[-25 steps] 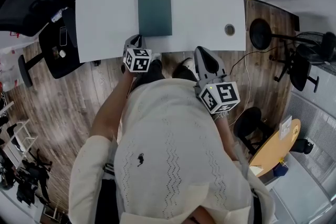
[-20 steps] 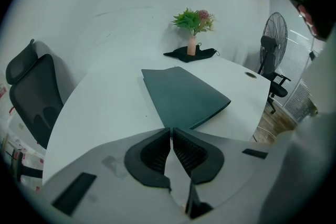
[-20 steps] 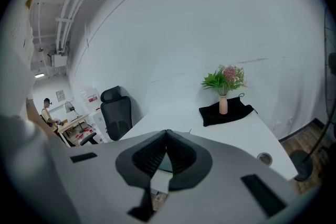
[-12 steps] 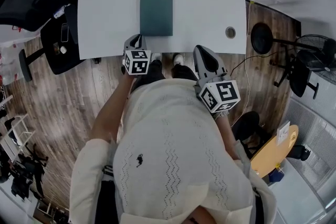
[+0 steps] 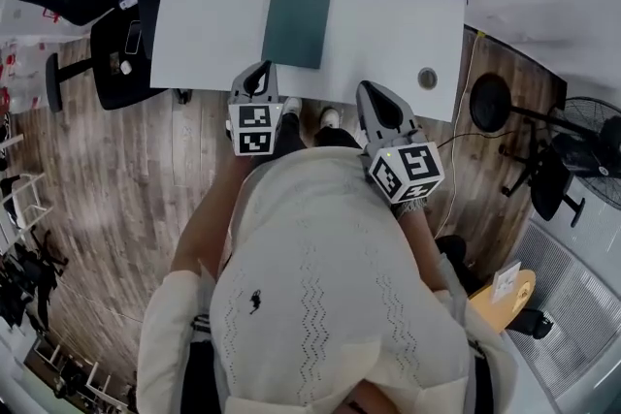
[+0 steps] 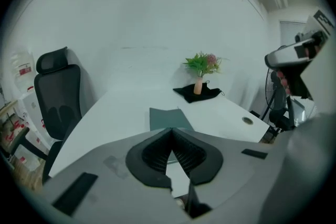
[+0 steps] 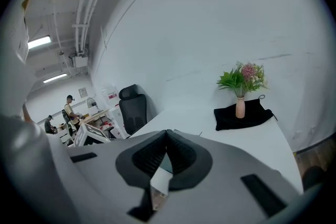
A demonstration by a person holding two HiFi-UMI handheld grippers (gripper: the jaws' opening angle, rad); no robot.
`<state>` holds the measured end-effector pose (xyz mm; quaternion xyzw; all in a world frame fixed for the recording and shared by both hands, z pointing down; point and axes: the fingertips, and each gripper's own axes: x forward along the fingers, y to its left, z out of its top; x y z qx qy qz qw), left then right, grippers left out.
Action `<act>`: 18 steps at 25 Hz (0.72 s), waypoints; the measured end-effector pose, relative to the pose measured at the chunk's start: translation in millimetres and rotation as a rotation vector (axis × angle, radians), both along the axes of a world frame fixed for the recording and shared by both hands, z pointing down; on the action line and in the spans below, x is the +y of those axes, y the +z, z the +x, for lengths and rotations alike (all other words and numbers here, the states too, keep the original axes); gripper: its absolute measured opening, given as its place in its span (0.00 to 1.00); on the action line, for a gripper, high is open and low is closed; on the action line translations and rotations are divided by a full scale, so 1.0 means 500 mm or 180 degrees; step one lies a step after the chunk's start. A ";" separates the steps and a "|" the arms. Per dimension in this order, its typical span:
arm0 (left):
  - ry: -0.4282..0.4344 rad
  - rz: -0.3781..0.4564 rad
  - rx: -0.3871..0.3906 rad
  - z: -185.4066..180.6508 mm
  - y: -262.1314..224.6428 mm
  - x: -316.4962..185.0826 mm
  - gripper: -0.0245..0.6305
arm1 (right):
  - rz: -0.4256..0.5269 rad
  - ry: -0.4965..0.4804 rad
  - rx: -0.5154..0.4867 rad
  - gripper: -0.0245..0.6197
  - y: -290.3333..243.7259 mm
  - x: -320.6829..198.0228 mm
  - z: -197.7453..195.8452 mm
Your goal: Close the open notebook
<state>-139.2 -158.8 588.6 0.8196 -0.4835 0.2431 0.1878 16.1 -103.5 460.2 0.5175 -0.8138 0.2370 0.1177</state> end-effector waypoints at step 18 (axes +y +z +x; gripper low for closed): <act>-0.0379 0.0835 0.0406 0.094 -0.252 0.162 0.06 | 0.0107 -0.0842 -0.0106 0.04 -0.004 0.042 0.016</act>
